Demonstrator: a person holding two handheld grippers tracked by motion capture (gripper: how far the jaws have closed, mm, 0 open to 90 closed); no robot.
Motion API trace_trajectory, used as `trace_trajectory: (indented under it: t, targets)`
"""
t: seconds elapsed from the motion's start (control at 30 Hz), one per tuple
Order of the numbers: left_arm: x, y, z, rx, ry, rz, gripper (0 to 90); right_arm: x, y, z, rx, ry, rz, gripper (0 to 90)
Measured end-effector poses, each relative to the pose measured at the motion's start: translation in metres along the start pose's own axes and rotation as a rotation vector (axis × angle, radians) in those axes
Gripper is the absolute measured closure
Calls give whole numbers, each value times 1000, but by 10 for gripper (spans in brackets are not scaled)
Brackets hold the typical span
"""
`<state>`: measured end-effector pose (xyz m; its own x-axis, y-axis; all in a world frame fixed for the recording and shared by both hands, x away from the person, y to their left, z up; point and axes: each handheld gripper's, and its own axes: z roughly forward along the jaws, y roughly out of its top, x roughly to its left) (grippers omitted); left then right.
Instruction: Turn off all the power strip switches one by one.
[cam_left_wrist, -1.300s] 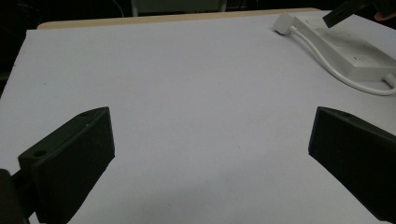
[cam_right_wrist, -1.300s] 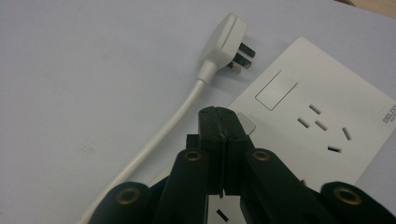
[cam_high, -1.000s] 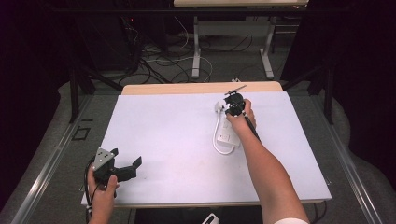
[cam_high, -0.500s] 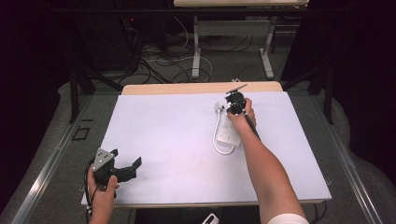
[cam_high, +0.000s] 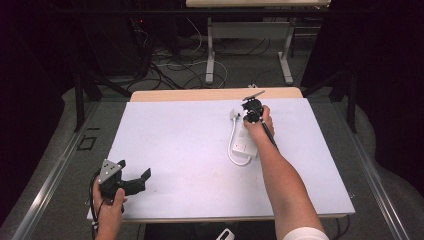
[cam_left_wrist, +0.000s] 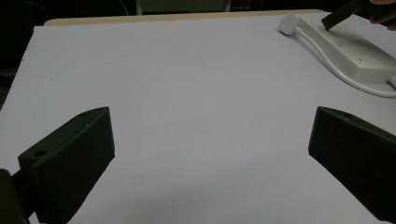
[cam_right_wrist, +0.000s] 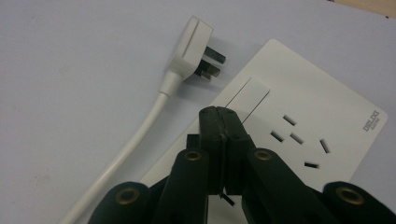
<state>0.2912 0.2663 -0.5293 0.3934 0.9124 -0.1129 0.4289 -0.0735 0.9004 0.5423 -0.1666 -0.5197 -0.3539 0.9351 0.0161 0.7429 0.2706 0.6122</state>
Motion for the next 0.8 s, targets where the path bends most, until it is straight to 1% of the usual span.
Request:
trace_trajectory:
  t: [0.13, 0.2, 0.3, 0.33, 0.37, 0.53, 0.57, 0.6, 0.63, 0.8]
  targets:
    - [-1, 0, 0, -3, 1, 1, 5, -1, 0, 0, 3, 12, 11, 900]
    - [-1, 0, 0, -2, 0, 0, 5, -2, -1, 0, -4, 18, 22, 900]
    - [-1, 0, 0, 2, -1, 5, 5, -2, -1, 0, -2, 12, 12, 900]
    - [-1, 0, 0, 2, -1, 6, 5, -2, -1, 1, -3, 11, 13, 900]
    - [-1, 0, 0, 2, -2, 6, 5, -1, -2, 2, 7, 10, 20, 900]
    - [-1, 0, 0, -1, -1, 1, 5, -4, -2, 2, 0, 27, 16, 900]
    - [-1, 0, 0, -1, -1, 1, 5, -4, -2, 3, -8, 31, 18, 900]
    - [-1, 0, 0, -1, -1, 2, 5, -5, -1, 1, 22, 20, 16, 900]
    - [-1, 0, 0, 1, -1, 4, 5, -4, -2, 2, 1, 27, 24, 900]
    - [-1, 0, 0, 2, -2, 6, 5, -5, -2, 2, 2, 32, 27, 900]
